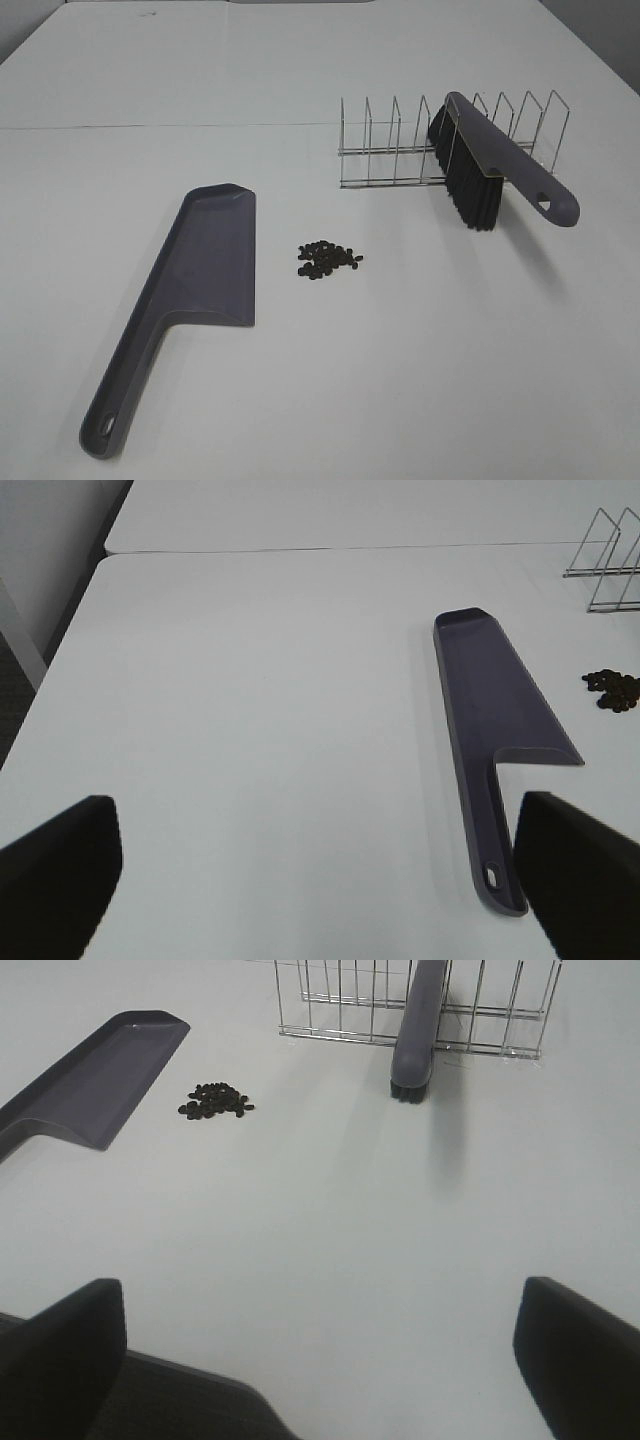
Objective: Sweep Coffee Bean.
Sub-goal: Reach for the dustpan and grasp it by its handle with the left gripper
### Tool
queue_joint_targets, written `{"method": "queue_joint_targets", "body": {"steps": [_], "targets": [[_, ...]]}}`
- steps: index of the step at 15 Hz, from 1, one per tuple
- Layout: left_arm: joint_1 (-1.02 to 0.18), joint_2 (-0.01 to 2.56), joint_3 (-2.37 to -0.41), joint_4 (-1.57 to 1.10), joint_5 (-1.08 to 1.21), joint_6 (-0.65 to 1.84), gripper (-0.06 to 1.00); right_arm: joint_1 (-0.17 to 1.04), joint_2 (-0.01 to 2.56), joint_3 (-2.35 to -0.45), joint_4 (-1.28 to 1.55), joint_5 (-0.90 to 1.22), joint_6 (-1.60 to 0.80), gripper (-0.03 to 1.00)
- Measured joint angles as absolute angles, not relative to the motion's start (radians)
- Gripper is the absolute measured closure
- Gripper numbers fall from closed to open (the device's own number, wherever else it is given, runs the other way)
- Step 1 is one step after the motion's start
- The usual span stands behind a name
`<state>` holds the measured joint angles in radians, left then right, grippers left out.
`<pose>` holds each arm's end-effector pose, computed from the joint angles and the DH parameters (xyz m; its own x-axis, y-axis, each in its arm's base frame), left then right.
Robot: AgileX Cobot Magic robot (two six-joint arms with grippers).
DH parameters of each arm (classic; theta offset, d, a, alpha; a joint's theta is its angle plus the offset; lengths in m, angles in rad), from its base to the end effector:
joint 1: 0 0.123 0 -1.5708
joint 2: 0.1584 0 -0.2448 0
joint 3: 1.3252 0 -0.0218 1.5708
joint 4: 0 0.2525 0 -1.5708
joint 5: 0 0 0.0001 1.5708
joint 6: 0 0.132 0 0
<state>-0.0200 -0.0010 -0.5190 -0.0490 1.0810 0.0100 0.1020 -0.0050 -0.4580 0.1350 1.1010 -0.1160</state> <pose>0.0704 -0.0071 0.2631 -0.4565 -0.0039 -0.8897 0.0525 0.9981 -0.0313 0.0718 0.0233 0.2428 -0.5057 -0.1062 -0.8562 -0.2310 0.9728 0.0157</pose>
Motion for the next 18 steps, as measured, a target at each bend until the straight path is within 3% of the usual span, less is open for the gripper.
{"method": "queue_joint_targets", "body": {"steps": [18], "targets": [[-0.020,-0.001,-0.519,-0.049,1.081,0.010,-0.05,0.102,-0.005,-0.458,0.135,1.101,-0.116,0.02]]}}
